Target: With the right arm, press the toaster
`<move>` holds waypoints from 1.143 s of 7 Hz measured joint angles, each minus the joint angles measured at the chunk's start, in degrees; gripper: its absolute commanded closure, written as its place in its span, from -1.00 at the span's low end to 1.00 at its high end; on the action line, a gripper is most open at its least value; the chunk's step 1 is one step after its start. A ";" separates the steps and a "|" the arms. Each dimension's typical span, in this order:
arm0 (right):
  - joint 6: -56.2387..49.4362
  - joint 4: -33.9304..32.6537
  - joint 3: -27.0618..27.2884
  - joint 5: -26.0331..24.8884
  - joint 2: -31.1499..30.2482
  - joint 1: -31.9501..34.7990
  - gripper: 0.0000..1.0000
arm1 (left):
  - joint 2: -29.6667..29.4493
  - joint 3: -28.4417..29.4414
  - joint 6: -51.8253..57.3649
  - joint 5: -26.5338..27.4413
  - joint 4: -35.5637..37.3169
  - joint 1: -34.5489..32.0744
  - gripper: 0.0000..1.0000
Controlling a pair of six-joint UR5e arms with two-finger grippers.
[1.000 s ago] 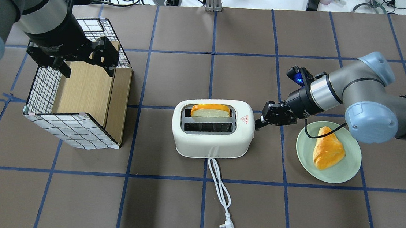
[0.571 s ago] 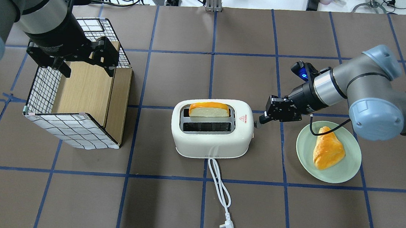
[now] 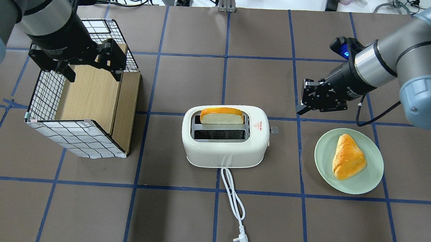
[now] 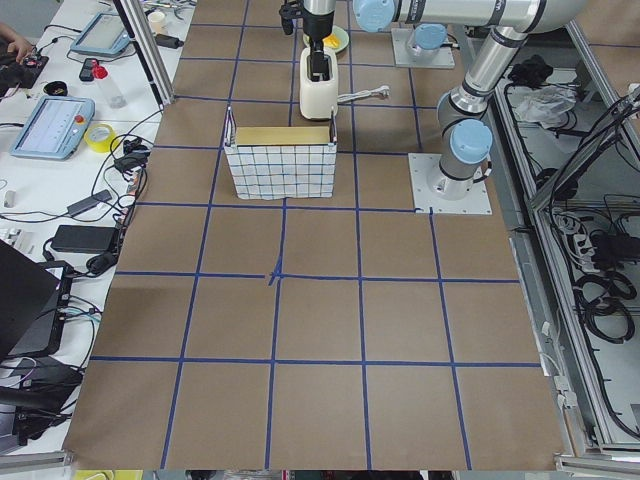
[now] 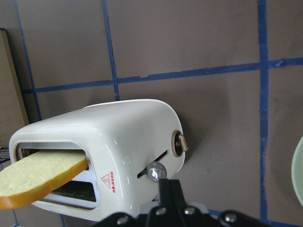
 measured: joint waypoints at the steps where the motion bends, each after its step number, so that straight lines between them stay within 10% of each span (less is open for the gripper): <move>1: 0.36 5.48 -5.46 -4.99 -0.27 0.89 1.00 | 0.00 0.00 0.00 0.02 0.00 0.00 -1.00; 3: 3.20 17.28 -18.18 -15.79 0.05 3.65 0.93 | 0.00 0.00 0.00 0.05 0.00 0.00 -1.00; 6: 10.61 22.05 -26.04 -25.26 0.54 7.01 -0.63 | 0.00 0.00 0.00 0.03 0.00 0.00 -1.00; 8: 11.83 16.91 -26.14 -26.88 1.70 8.28 -1.00 | -0.01 0.00 0.00 0.01 0.00 0.00 -1.00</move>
